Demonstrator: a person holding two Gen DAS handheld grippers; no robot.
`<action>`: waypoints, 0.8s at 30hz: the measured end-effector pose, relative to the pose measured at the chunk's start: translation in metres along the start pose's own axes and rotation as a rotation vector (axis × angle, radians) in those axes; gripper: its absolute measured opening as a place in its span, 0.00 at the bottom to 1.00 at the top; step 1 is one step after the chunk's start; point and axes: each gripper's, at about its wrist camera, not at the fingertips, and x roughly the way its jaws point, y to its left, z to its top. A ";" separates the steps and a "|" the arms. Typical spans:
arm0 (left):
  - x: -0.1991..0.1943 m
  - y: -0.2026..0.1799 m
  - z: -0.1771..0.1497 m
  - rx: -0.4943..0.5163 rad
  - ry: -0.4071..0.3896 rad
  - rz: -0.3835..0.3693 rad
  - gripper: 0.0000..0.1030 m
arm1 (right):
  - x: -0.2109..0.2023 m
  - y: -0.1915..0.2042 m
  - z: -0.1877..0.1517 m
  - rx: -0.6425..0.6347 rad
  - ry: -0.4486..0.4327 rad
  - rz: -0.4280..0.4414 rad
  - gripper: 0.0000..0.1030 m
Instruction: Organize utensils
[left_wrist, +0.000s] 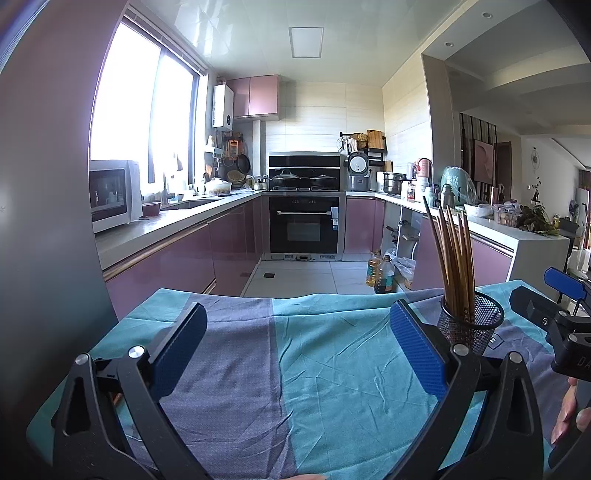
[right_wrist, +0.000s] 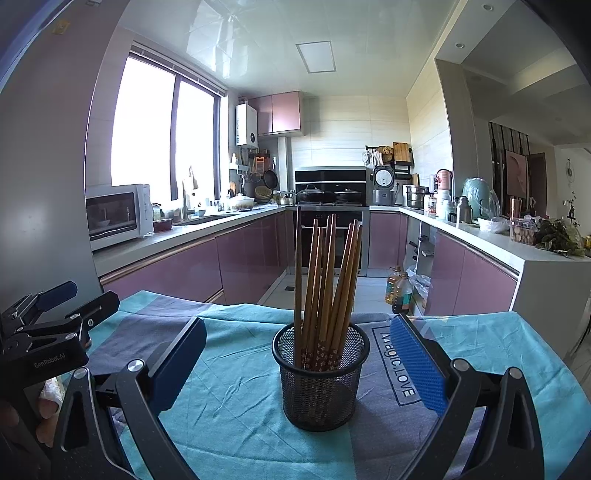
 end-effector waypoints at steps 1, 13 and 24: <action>0.000 0.000 0.000 -0.001 0.000 0.000 0.95 | 0.000 0.000 0.000 0.001 0.000 0.000 0.94; 0.000 -0.001 -0.001 0.001 -0.001 -0.001 0.95 | 0.000 -0.001 -0.001 0.006 0.002 0.001 0.94; 0.001 -0.001 -0.001 0.002 -0.004 -0.002 0.95 | 0.000 -0.002 0.000 0.007 0.002 -0.003 0.94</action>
